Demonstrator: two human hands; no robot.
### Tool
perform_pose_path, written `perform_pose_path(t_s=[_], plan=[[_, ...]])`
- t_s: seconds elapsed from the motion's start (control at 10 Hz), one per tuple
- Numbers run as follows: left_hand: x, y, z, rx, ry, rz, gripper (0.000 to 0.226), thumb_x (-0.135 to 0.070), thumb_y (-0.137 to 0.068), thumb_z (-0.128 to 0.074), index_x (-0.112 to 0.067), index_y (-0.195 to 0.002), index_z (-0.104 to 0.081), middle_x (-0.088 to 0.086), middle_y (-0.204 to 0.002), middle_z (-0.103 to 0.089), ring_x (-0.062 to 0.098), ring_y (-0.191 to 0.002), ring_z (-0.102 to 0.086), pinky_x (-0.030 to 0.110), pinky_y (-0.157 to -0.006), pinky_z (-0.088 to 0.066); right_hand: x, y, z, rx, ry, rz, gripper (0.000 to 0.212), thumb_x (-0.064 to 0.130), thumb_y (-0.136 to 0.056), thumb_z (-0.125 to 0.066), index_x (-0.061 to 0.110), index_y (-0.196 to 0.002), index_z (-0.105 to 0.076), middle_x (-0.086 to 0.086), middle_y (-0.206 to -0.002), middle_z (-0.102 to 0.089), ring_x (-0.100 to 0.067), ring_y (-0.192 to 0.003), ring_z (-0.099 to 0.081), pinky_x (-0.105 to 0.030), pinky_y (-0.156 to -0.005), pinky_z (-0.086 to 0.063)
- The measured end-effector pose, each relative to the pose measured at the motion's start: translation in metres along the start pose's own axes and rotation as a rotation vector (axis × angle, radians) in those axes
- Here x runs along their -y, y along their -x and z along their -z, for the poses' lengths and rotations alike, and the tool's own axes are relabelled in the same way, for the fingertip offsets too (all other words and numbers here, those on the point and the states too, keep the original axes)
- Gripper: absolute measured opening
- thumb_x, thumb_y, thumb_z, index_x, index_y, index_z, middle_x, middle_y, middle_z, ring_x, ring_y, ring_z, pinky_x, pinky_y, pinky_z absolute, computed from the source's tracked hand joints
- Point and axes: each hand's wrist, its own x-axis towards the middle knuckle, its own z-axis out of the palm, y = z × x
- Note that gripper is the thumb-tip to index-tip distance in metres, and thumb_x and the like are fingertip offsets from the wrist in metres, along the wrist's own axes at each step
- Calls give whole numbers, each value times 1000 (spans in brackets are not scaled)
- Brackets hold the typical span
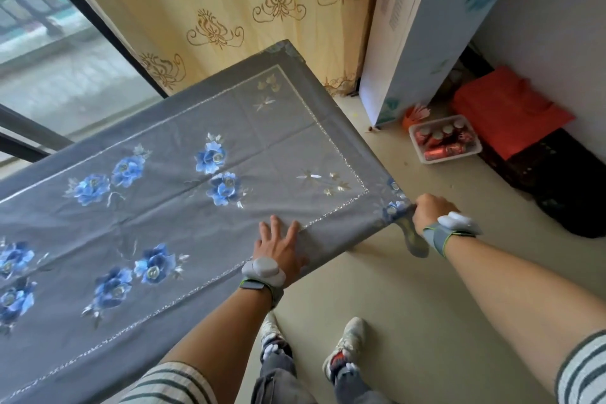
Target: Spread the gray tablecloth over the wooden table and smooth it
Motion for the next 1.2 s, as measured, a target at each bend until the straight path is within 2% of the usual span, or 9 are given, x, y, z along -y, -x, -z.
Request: perform_pose_path(t_s=[0.1, 0.2, 0.3, 0.4, 0.7, 0.8, 0.9, 1.0, 1.2], plan=[[1, -3, 1, 18, -2, -4, 85, -56, -82, -59, -32, -149, -11, 18, -160, 0, 43, -146, -3, 48, -111, -30, 4, 7, 11, -41, 24, 83, 20, 23, -80, -55, 17, -99, -59, -12, -107, -65, -32, -85, -60, -33, -67, -41], [2, -3, 5, 24, -8, -7, 86, -56, -82, -59, -32, -149, -12, 17, -160, -1, 42, -146, -4, 48, -111, -31, 21, 15, 16, -204, 13, 243, 36, 20, -86, -53, 20, -122, -51, -9, -127, -50, -33, -110, -49, -39, -76, -45], [4, 0, 4, 23, -3, -10, 85, -55, -84, -58, -32, -150, -11, 16, -160, 1, 42, -146, -3, 48, -112, -29, 45, 27, 9, -171, 24, 428, 59, 27, -95, -48, 20, -149, -27, -10, -158, -19, -30, -142, -23, -44, -100, -39], [11, 3, 0, 15, 3, -10, 85, -56, -85, -56, -30, -151, -10, 12, -161, 3, 38, -148, -1, 48, -114, -28, 55, 36, -14, -93, 94, 468, 66, 41, -100, -36, 17, -155, -8, -7, -163, 3, -24, -150, 1, -42, -114, -22], [38, 17, -11, 22, 19, 27, 86, -58, -87, -51, -28, -152, -5, 10, -162, 8, 33, -149, 2, 46, -115, -24, 46, 39, -23, -61, 68, 337, 80, 57, -96, -30, 13, -154, 2, -6, -163, 12, -23, -150, 8, -44, -116, -18], [46, 22, -7, 45, 40, 38, 80, -53, -87, -53, -30, -151, -12, 9, -162, 2, 33, -148, -5, 47, -112, -29, 60, 40, -4, 29, 112, 275, 79, 53, -97, -35, 11, -154, 0, -8, -162, 11, -27, -150, 5, -46, -115, -19], [57, 31, 0, 63, 77, 58, 63, -48, -85, -55, -30, -142, -33, 9, -150, -25, 33, -135, -32, 46, -102, -41, 78, 44, 15, 38, 164, 260, 64, 42, -95, -45, 6, -146, -27, -16, -158, -15, -34, -143, -18, -46, -110, -30], [67, 39, 8, 108, 106, 91, 51, -45, -84, -53, -26, -130, -46, 6, -132, -42, 31, -118, -49, 44, -92, -47, 95, 53, 33, 17, 254, 362, 40, 31, -93, -47, 12, -128, -54, -15, -136, -51, -34, -124, -48, -39, -98, -41], [112, 47, 16, 47, 145, 191, 44, -45, -84, -49, -24, -123, -50, 7, -122, -49, 32, -109, -55, 47, -90, -49, 162, 78, 63, 123, 247, 565, 30, 29, -93, -46, 12, -109, -64, -15, -119, -65, -34, -104, -62, -32, -78, -46]])
